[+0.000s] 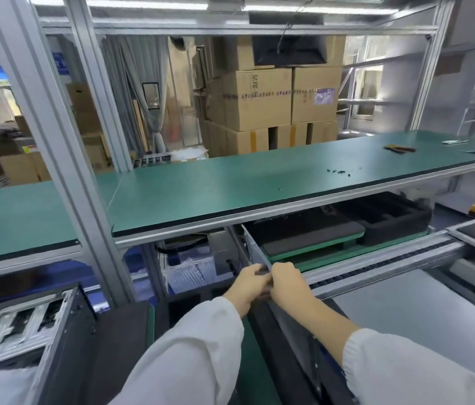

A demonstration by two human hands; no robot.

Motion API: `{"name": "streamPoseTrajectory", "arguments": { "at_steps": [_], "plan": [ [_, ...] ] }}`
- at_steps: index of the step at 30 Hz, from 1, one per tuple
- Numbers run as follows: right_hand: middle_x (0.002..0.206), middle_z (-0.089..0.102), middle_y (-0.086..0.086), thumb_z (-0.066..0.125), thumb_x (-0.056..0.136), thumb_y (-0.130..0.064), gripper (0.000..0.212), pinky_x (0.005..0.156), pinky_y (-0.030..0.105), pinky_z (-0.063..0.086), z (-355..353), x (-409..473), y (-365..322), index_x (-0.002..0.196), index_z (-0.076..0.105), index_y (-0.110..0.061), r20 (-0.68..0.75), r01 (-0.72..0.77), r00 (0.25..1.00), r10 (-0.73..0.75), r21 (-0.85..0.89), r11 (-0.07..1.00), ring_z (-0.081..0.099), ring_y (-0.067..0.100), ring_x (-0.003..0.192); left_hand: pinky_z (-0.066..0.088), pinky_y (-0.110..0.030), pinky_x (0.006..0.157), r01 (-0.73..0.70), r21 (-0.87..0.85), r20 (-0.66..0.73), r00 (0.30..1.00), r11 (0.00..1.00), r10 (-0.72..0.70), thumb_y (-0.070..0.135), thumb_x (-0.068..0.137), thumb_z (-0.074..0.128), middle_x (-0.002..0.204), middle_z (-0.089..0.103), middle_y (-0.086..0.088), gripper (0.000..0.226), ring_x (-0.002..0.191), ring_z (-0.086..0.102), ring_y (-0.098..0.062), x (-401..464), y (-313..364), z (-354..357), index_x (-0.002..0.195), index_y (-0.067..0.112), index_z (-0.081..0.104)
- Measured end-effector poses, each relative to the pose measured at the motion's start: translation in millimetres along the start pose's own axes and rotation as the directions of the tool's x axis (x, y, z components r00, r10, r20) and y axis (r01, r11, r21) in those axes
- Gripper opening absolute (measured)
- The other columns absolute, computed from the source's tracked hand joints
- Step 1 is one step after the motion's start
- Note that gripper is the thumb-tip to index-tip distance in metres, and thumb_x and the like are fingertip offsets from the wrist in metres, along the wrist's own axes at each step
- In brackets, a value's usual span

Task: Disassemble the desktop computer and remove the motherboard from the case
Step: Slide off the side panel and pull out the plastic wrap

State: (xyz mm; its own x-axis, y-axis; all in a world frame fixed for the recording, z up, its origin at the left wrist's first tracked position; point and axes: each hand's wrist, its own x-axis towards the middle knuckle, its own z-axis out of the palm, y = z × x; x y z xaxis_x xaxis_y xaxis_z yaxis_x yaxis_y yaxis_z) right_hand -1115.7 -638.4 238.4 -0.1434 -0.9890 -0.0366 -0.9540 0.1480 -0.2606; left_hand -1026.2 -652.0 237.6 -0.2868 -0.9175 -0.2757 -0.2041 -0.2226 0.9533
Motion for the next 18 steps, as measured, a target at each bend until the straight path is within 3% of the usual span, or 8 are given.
{"name": "streamPoseTrajectory", "arguments": {
  "at_steps": [4, 6, 13, 18],
  "plan": [
    [0.113, 0.059, 0.013, 0.055, 0.089, -0.010, 0.024, 0.074, 0.031, 0.045, -7.7, 0.2, -6.4, 0.112, 0.055, -0.004, 0.029, 0.035, 0.999, -0.033, -0.069, 0.997, 0.061, 0.029, 0.103, 0.039, -0.016, 0.039, 0.001, 0.064, 0.013, 1.000, 0.998, -0.002, -0.002, 0.094, 0.046, 0.063, 0.049, -0.007, 0.018, 0.045, 0.047, -0.009, -1.2, 5.9, -5.1, 0.080, 0.008, 0.052],
    [0.116, 0.057, 0.014, 0.054, 0.087, -0.010, 0.029, 0.080, 0.034, 0.047, -16.3, -4.2, -17.6, 0.116, 0.053, -0.004, 0.036, 0.095, 0.995, -0.092, -0.093, 0.991, 0.059, 0.030, 0.106, 0.040, -0.020, 0.045, -0.009, 0.085, -0.008, 1.000, 0.996, 0.009, -0.008, 0.091, 0.041, 0.063, 0.049, -0.006, 0.022, 0.052, 0.048, -0.012, -6.3, 10.2, -12.1, 0.081, 0.007, 0.053],
    [0.117, 0.055, 0.010, 0.051, 0.083, -0.007, 0.037, 0.072, 0.031, 0.043, -22.7, -39.5, -114.0, 0.120, 0.052, -0.009, -0.003, 0.376, 0.926, -0.376, -0.038, 0.926, 0.057, 0.028, 0.106, 0.044, -0.027, 0.060, -0.066, -0.247, -0.211, 0.977, 0.967, 0.013, -0.006, 0.093, 0.037, 0.079, 0.060, -0.008, 0.031, 0.073, 0.057, -0.017, -61.9, 7.7, -89.6, 0.082, 0.008, 0.062],
    [0.116, 0.058, 0.012, 0.050, 0.084, -0.008, 0.038, 0.078, 0.034, 0.049, -0.5, -84.4, -213.9, 0.121, 0.054, -0.011, -0.022, 0.492, 0.871, -0.491, 0.060, 0.869, 0.058, 0.029, 0.103, 0.047, -0.021, 0.052, -0.086, -0.235, -0.294, 0.956, 0.968, 0.013, -0.007, 0.093, 0.035, 0.078, 0.062, -0.005, 0.032, 0.070, 0.058, -0.014, -134.6, -12.8, -184.1, 0.095, 0.004, 0.065]
  ]
}}
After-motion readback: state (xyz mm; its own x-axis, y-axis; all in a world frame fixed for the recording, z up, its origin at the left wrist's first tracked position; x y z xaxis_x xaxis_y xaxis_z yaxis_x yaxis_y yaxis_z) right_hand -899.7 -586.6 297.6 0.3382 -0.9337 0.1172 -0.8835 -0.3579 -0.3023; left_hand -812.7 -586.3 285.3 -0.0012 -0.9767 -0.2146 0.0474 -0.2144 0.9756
